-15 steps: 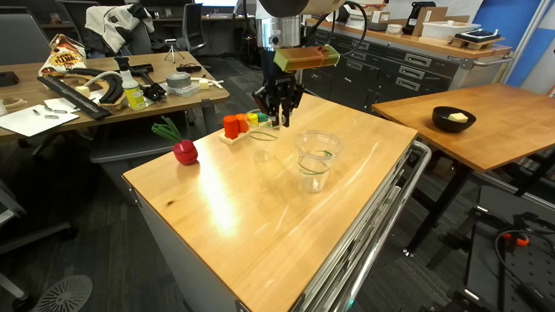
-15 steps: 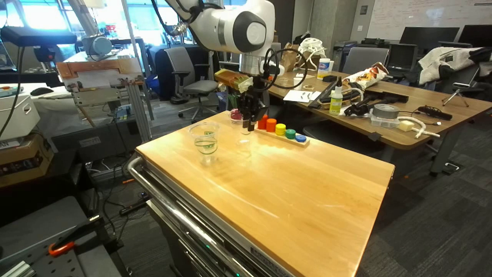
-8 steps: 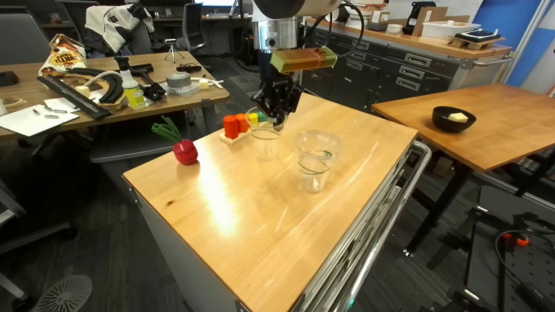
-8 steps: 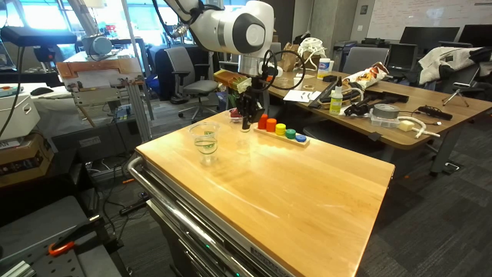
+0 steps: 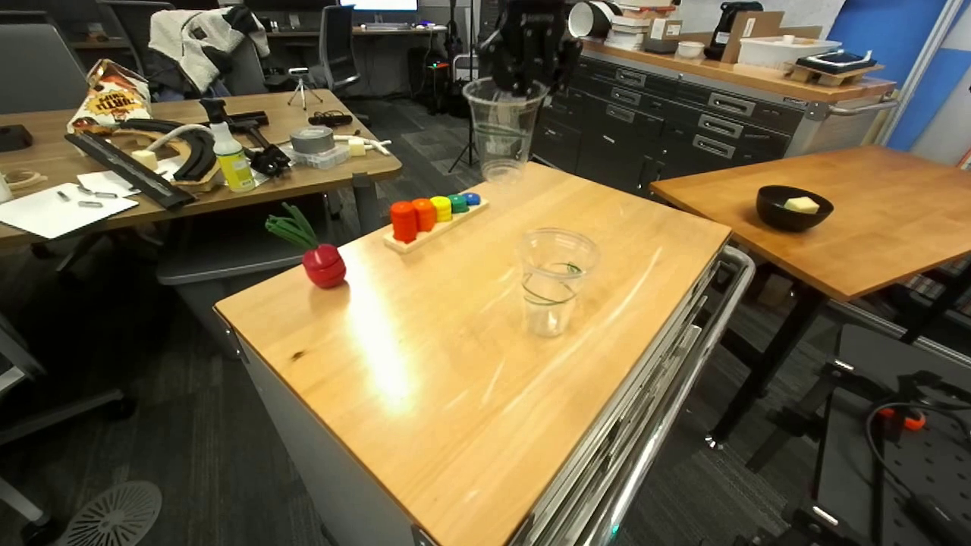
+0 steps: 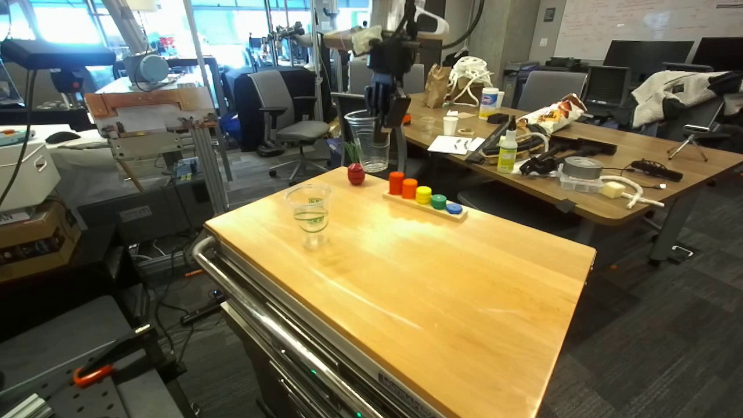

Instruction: Stack the cups

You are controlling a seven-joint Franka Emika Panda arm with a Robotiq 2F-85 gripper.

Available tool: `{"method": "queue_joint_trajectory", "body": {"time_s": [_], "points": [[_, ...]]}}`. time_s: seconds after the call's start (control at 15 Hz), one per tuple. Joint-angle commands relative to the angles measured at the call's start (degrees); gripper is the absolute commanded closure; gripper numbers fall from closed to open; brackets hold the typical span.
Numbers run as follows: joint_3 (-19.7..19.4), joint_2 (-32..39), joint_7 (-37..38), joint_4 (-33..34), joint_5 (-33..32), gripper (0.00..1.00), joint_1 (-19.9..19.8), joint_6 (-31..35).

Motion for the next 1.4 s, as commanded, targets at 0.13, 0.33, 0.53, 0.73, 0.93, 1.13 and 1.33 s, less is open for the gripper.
{"method": "queue_joint_trajectory", "body": {"time_s": [0.13, 0.33, 0.53, 0.73, 0.93, 1.13, 1.33], "points": [[-0.39, -17.19, 0.4, -10.08, 1.5, 0.98, -2.24, -8.85], [0.29, -21.64, -0.36, -14.39, 2.65, 0.98, -2.57, -10.72], [1.29, -24.85, -2.53, -20.86, 4.01, 0.98, -2.3, -6.98], [2.68, -25.86, -4.04, -27.24, 4.5, 0.98, -1.9, 0.56], [3.81, -24.94, -4.58, -32.09, 3.75, 0.98, -1.74, 10.68], [4.44, -23.96, -5.54, -35.43, 4.21, 0.98, -1.56, 17.23], [4.9, -23.17, -6.57, -37.25, 4.96, 0.98, -1.32, 19.87]]}}
